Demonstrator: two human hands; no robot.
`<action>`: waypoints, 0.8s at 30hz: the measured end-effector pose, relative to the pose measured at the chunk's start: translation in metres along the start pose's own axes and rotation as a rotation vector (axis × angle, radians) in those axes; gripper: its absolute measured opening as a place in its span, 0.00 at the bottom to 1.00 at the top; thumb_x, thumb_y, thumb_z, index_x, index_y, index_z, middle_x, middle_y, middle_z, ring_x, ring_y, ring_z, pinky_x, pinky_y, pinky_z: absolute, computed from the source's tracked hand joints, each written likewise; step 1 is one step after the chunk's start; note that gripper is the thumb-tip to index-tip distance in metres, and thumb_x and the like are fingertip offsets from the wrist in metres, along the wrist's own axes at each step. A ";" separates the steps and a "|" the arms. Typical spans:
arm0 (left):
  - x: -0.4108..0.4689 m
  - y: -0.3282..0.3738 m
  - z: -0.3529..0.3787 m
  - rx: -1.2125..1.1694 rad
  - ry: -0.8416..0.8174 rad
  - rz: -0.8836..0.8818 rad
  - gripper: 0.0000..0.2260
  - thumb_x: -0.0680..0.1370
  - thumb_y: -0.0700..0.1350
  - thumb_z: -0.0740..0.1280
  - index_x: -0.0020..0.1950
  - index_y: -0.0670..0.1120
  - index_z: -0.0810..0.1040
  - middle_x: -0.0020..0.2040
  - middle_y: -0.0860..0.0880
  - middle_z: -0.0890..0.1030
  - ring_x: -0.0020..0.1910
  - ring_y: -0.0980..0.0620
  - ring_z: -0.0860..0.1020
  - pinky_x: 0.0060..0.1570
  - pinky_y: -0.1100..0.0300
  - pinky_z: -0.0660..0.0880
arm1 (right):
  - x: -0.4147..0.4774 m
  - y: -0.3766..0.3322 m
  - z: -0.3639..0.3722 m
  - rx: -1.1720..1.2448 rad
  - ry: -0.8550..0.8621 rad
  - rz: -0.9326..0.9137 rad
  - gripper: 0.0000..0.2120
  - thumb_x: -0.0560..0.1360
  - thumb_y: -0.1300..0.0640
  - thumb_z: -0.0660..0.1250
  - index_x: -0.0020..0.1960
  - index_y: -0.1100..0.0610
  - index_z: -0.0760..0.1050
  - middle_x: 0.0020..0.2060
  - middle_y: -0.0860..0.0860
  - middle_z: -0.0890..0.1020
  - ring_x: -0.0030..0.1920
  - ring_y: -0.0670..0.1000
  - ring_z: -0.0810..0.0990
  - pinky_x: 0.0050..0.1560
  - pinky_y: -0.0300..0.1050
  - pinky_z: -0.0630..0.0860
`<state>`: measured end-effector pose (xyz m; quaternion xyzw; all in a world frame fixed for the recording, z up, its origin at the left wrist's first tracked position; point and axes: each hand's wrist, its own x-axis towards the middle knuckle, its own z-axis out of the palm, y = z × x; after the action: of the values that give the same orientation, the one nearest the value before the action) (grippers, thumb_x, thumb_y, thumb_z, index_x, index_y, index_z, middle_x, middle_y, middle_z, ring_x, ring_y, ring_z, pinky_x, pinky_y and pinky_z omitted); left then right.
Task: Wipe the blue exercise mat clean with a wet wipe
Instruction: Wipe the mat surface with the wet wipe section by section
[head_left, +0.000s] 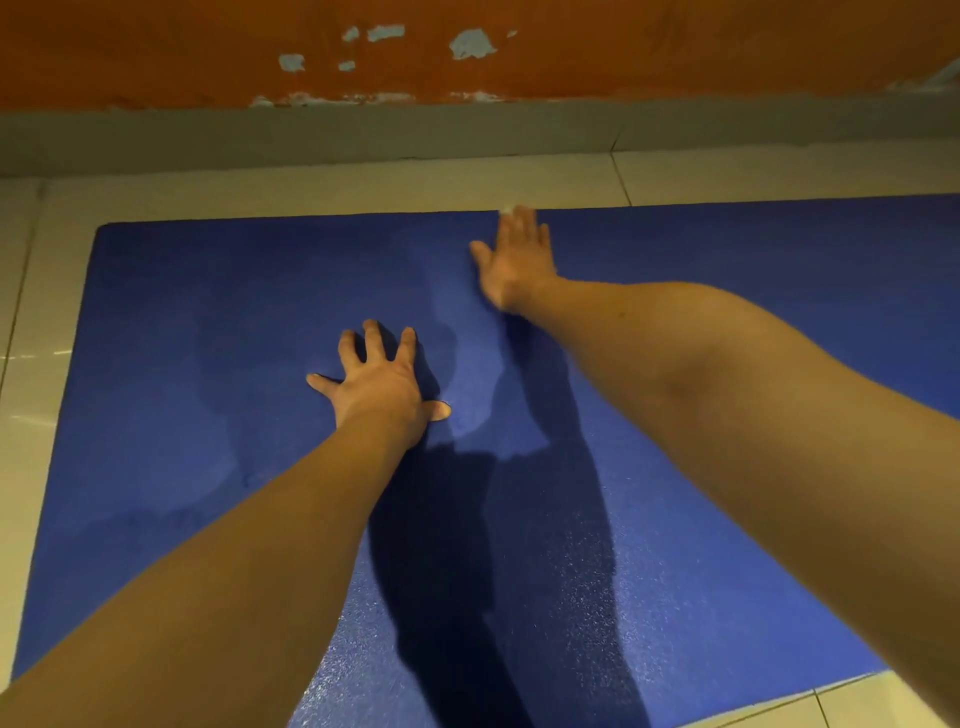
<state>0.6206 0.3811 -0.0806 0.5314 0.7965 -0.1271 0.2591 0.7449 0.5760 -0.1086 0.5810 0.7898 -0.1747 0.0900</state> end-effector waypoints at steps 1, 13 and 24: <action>0.000 0.000 0.000 -0.005 0.003 -0.001 0.48 0.74 0.68 0.68 0.81 0.58 0.40 0.80 0.47 0.36 0.79 0.39 0.38 0.70 0.25 0.52 | -0.005 -0.018 0.005 0.004 -0.003 -0.061 0.37 0.85 0.39 0.43 0.82 0.63 0.38 0.82 0.59 0.40 0.81 0.58 0.36 0.81 0.55 0.36; -0.002 -0.002 0.000 -0.007 0.012 0.004 0.48 0.73 0.69 0.68 0.81 0.58 0.40 0.81 0.47 0.37 0.79 0.38 0.39 0.70 0.25 0.52 | -0.007 0.056 -0.016 -0.157 -0.047 0.044 0.36 0.85 0.39 0.43 0.82 0.59 0.35 0.83 0.55 0.40 0.82 0.54 0.36 0.80 0.54 0.36; -0.003 -0.004 0.002 -0.038 0.034 0.016 0.48 0.73 0.68 0.69 0.82 0.58 0.42 0.81 0.48 0.37 0.79 0.39 0.38 0.71 0.25 0.51 | -0.045 -0.025 0.024 -0.034 -0.021 -0.247 0.35 0.86 0.41 0.45 0.83 0.61 0.39 0.83 0.55 0.42 0.82 0.54 0.37 0.81 0.53 0.37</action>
<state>0.6180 0.3761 -0.0808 0.5349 0.7986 -0.1008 0.2567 0.7337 0.5205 -0.1106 0.4758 0.8573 -0.1772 0.0856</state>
